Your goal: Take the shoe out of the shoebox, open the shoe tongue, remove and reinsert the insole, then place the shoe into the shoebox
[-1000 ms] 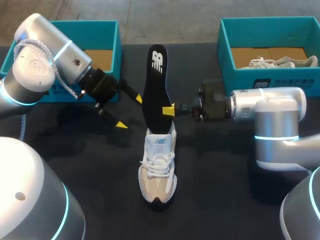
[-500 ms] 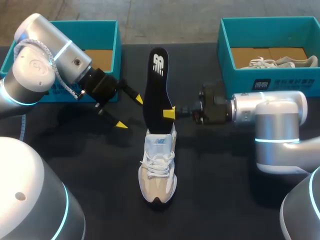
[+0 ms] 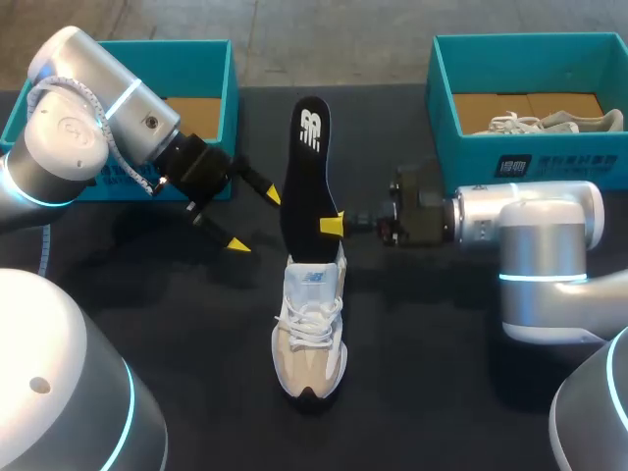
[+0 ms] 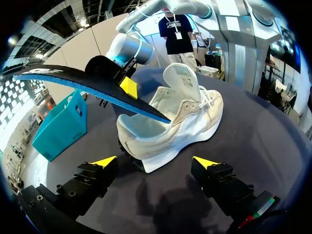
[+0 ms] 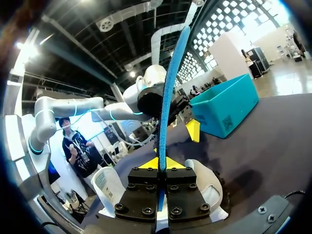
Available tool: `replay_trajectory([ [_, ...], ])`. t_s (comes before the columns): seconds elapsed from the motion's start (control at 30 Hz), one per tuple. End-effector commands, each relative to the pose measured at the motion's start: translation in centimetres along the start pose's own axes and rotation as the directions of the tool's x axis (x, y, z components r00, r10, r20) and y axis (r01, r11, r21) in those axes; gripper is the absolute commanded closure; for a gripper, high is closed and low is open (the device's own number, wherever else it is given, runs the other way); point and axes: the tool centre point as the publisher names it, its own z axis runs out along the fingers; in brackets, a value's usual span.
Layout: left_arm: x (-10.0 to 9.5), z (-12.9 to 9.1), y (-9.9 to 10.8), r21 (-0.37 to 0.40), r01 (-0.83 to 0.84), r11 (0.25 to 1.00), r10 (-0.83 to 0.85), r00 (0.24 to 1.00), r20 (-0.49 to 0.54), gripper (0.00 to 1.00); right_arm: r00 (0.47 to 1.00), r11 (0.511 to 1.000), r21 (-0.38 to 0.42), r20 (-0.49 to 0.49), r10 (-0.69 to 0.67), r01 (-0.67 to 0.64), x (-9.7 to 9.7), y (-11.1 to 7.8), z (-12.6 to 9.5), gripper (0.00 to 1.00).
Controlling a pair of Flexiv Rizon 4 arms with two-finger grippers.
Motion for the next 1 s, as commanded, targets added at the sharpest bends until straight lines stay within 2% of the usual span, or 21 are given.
replay_trajectory([
  [0.03,0.0,0.0,0.0,-0.003,0.0,1.0,0.0,1.0,-0.001,0.0,1.0,1.0,0.001,0.013,0.003,-0.003,0.2,0.0,-0.1,1.0],
  [1.0,0.0,0.0,0.0,-0.003,0.0,1.0,0.0,1.0,-0.001,0.0,0.997,1.0,0.005,0.071,0.028,-0.029,0.4,-1.2,-0.1,1.0],
])
